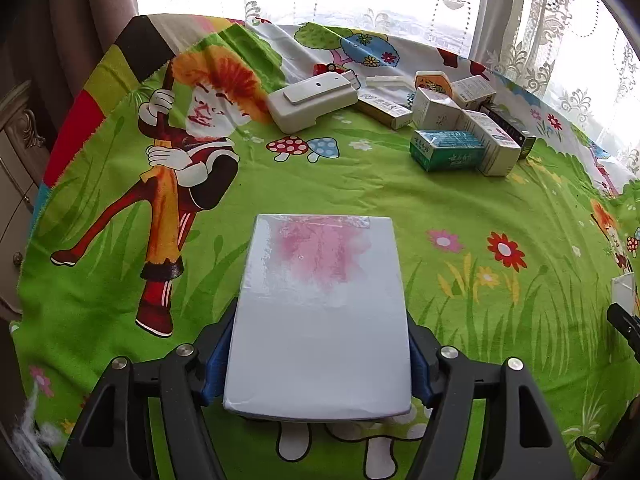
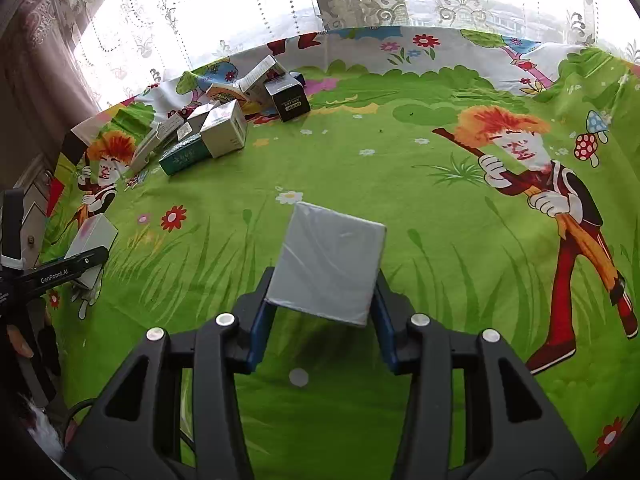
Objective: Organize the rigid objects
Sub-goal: 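Carry both held boxes toward the purple-rimmed storage box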
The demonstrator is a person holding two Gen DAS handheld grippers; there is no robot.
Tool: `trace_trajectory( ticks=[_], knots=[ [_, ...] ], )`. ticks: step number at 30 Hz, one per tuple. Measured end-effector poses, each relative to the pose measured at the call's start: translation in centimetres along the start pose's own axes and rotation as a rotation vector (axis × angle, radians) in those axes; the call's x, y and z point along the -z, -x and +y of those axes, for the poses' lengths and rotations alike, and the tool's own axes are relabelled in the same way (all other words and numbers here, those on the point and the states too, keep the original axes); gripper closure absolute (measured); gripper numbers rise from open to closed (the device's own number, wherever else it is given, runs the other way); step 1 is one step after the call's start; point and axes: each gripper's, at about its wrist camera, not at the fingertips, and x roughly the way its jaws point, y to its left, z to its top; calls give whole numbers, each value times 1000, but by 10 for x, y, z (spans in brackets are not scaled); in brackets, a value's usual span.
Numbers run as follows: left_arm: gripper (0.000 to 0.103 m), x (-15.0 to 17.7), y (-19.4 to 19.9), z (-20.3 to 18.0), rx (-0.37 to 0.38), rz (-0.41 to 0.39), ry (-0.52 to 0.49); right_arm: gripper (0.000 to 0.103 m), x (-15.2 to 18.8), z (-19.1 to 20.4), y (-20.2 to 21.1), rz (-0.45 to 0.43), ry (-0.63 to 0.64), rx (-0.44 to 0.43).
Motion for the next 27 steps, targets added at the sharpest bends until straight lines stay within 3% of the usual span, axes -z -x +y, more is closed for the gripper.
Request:
trace_trajectory(
  ticks=[4, 13, 17, 21, 22, 23, 27],
  knots=[
    [18, 1, -5, 8, 1, -26, 18, 54, 0, 5, -1, 4, 21, 27],
    [17, 1, -4, 9, 21, -15, -16, 48, 0, 19, -6, 23, 85, 107],
    [17, 2, -4, 10, 34, -18, -31, 45, -5, 19, -8, 32, 12, 123],
    [22, 4, -2, 12, 48, -28, -47, 44, -11, 24, -13, 37, -60, 195],
    [35, 5, 0, 12, 51, -39, -53, 49, -12, 27, -15, 38, -54, 244],
    [37, 6, 1, 12, 52, -43, -59, 59, -12, 30, -17, 37, -42, 296],
    [37, 11, 7, 19, 84, -44, -64, 59, -6, 46, -8, -3, -24, 297]
  ],
)
